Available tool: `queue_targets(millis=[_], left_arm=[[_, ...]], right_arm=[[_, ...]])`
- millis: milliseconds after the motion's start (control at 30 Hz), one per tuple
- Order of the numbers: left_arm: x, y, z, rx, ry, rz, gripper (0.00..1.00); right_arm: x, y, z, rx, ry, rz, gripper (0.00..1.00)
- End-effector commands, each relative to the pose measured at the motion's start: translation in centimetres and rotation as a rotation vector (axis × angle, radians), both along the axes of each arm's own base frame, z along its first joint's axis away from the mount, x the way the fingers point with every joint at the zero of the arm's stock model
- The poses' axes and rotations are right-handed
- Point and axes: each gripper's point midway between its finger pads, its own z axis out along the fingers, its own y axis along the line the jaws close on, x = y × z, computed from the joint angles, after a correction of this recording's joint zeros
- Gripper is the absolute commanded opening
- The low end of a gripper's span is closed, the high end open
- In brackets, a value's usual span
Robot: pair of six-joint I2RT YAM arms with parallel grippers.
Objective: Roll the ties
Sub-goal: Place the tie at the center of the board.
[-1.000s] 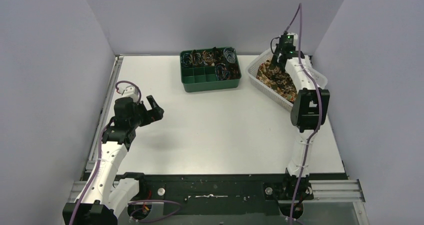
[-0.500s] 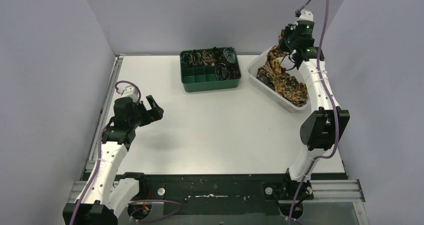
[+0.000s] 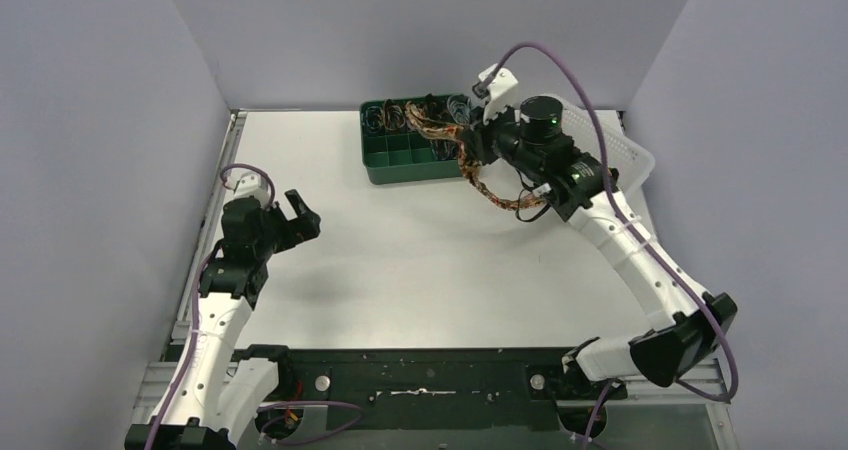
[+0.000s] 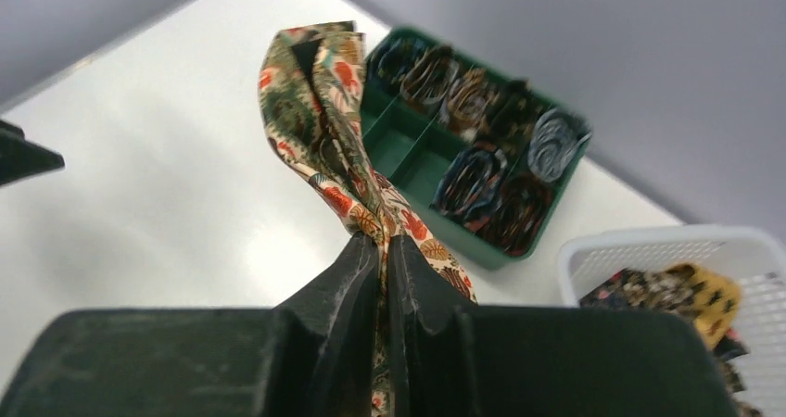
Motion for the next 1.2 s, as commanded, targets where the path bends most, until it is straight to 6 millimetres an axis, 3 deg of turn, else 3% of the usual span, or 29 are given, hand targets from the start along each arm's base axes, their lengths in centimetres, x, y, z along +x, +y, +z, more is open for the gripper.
queue_targets(millis=[0, 33, 100, 333, 467, 533, 667, 733, 900, 933, 967, 1100, 1167], left_arm=[[0.2, 0.7, 1.2, 0.007, -0.046, 0.030, 0.97], [0.2, 1.1, 1.1, 0.019, -0.045, 0.051, 0.97], [0.1, 1.4, 1.1, 0.024, -0.038, 0.069, 0.97], [-0.1, 2.1, 1.1, 0.001, -0.028, 0.135, 0.97], [-0.6, 2.1, 0.2, -0.058, -0.006, 0.191, 0.97], [-1.0, 2.3, -0.4, -0.096, 0.000, 0.234, 0.97], [-1.8, 2.3, -1.0, -0.140, -0.002, 0.267, 0.97], [-2.1, 2.1, -1.1, -0.152, -0.003, 0.261, 0.97], [-2.6, 2.3, -1.3, -0.170, 0.000, 0.286, 0.97], [-2.7, 2.2, -1.3, -0.170, 0.003, 0.285, 0.97], [-2.7, 2.2, -1.4, -0.170, 0.008, 0.283, 0.97], [-2.9, 1.8, -2.4, -0.175, 0.045, 0.261, 0.97], [-3.0, 1.1, -3.3, -0.195, 0.067, 0.237, 0.97]], right_arm=[[-1.5, -2.1, 11.3, 0.108, -0.275, -0.011, 0.00], [-2.4, -1.5, 11.7, 0.104, -0.271, 0.050, 0.00], [-4.4, 0.1, 10.3, 0.093, -0.215, 0.172, 0.00], [-8.5, 6.0, -2.3, -0.011, 0.037, 0.325, 0.00], [-13.6, 12.0, -8.9, -0.090, 0.166, 0.496, 0.00], [-14.2, 13.7, -12.7, -0.135, 0.212, 0.504, 0.00], [-13.4, 15.8, -19.4, -0.280, 0.310, 0.422, 0.01], [-13.6, 17.2, -20.3, -0.267, 0.319, 0.445, 0.06], [-14.3, 20.8, -20.1, -0.190, 0.316, 0.466, 0.10], [-14.2, 21.1, -20.0, -0.182, 0.318, 0.461, 0.21], [-14.2, 21.3, -20.1, -0.174, 0.320, 0.461, 0.48], [-13.6, 19.3, -20.0, -0.165, 0.336, 0.399, 0.75], [-13.4, 17.5, -19.4, -0.136, 0.348, 0.365, 0.81]])
